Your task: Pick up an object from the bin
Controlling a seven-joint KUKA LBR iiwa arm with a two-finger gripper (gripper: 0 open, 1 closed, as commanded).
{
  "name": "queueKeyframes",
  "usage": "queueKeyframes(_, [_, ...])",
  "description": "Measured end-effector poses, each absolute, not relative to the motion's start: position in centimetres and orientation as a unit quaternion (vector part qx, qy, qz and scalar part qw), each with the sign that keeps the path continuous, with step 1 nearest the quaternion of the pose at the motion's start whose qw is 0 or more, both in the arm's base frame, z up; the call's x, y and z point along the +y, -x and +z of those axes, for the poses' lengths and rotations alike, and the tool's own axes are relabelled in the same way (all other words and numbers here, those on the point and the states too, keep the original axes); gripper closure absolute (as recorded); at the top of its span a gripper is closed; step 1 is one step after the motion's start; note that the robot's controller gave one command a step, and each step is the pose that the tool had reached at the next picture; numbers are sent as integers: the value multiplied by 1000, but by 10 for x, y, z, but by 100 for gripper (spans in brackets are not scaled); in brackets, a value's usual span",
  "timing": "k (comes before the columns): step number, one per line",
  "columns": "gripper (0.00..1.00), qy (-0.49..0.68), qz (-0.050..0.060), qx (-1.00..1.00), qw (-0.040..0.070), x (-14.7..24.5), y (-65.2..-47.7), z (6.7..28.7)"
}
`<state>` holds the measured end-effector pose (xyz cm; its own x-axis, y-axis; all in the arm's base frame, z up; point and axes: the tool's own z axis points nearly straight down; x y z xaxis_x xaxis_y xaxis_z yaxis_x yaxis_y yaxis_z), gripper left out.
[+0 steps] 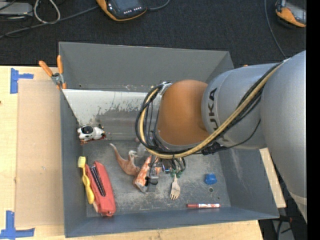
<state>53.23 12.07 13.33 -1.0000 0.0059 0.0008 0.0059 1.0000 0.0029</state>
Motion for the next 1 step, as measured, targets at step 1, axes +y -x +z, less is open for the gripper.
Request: queueKeyframes(1, [0, -170, -2, -985, 0, 100, -554, 116])
